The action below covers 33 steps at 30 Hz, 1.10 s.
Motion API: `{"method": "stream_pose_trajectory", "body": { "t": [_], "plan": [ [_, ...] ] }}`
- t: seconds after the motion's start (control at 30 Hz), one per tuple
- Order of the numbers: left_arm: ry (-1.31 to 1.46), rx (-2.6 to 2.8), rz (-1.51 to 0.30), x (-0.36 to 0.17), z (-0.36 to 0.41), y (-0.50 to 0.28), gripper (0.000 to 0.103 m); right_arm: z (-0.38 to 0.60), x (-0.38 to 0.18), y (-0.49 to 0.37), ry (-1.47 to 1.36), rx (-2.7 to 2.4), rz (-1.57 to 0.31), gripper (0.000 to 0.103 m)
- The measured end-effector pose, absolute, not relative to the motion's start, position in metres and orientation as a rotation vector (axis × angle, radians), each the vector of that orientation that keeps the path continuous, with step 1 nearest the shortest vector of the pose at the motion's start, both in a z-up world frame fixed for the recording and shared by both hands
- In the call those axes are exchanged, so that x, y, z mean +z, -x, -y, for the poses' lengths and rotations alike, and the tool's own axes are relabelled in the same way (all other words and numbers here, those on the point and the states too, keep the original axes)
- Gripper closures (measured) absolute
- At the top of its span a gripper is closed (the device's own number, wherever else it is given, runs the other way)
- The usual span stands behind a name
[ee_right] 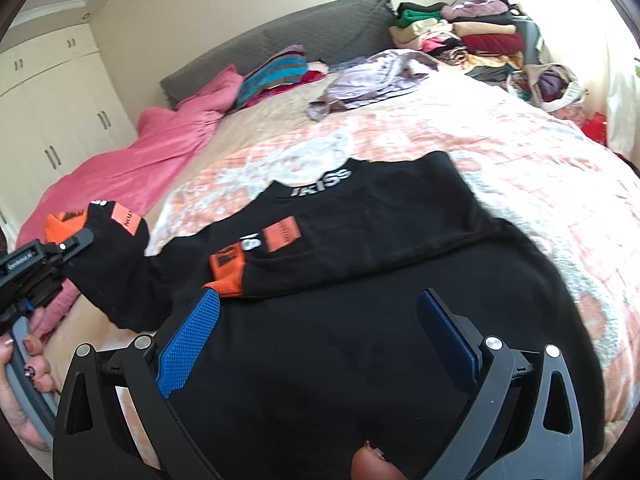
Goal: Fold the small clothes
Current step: 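Fold the sleeve across the body with the left gripper, release the cuff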
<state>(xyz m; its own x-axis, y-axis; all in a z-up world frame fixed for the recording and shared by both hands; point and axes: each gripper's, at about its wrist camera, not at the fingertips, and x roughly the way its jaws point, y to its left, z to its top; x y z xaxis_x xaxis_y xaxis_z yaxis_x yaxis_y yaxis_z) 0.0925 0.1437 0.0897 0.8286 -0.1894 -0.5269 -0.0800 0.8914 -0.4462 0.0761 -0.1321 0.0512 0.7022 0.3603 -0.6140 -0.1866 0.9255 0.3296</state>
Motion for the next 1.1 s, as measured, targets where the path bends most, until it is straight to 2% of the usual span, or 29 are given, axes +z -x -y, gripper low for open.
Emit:
{"method": "stream_pose_trajectory", "body": {
  "t": [0.87,0.9,0.93,1.1],
  "plan": [
    [0.328,-0.223,-0.802,0.043,-0.026,-0.153,0.093,0.229,0.025,-0.086,-0.395,0.142,-0.733,0.005],
    [0.333,-0.239,-0.814,0.041,-0.023,-0.154,0.087,0.232,0.024,-0.086,-0.401,0.136,-0.734,0.005],
    [0.347,-0.263,-0.824,0.039,-0.021,-0.154,0.074,0.234,0.023,-0.086,-0.406,0.134,-0.736,0.005],
    [0.365,-0.309,-0.843,0.037,-0.023,-0.151,0.047,0.241,0.014,-0.091,-0.448,0.143,-0.757,0.005]
  ]
}}
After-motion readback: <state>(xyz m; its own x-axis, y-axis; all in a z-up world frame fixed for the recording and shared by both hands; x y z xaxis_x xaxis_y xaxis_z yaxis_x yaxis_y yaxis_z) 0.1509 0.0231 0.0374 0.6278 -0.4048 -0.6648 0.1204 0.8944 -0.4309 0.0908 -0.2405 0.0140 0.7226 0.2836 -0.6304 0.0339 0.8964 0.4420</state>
